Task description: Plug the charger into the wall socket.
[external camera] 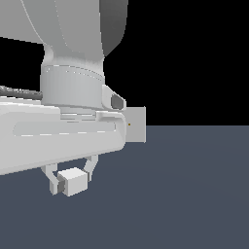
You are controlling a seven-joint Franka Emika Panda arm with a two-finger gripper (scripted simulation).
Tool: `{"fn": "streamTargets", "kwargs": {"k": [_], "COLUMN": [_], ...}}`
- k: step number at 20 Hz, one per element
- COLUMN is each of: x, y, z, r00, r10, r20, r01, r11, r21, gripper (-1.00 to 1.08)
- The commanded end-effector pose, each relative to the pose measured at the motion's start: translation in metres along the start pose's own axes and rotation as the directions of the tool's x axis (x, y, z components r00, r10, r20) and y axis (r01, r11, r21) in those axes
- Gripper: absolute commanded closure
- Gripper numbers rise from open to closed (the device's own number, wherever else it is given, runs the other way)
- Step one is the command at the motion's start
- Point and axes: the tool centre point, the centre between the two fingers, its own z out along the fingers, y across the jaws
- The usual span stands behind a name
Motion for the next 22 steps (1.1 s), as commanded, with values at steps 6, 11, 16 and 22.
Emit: {"fn": "streamTargets", "kwargs": {"k": [6,11,16,22], "x": [0.006,0.013,0.022,0.032], "y": [0.005,0.013,0.025,0.045], "z": [-0.005,-0.012,-0.022,-0.036], "r00": [0.998,0.987,0.954,0.879], "r10": [0.066,0.163,0.298,0.478], "r20": [-0.001,-0.002,-0.005,-0.011], "r01": [-0.066,-0.163,-0.299,-0.478], "r11": [0.998,0.987,0.954,0.878], "r21": [-0.004,-0.01,-0.018,-0.029], "gripper": [1.08,1.08,1.08,1.08]}}
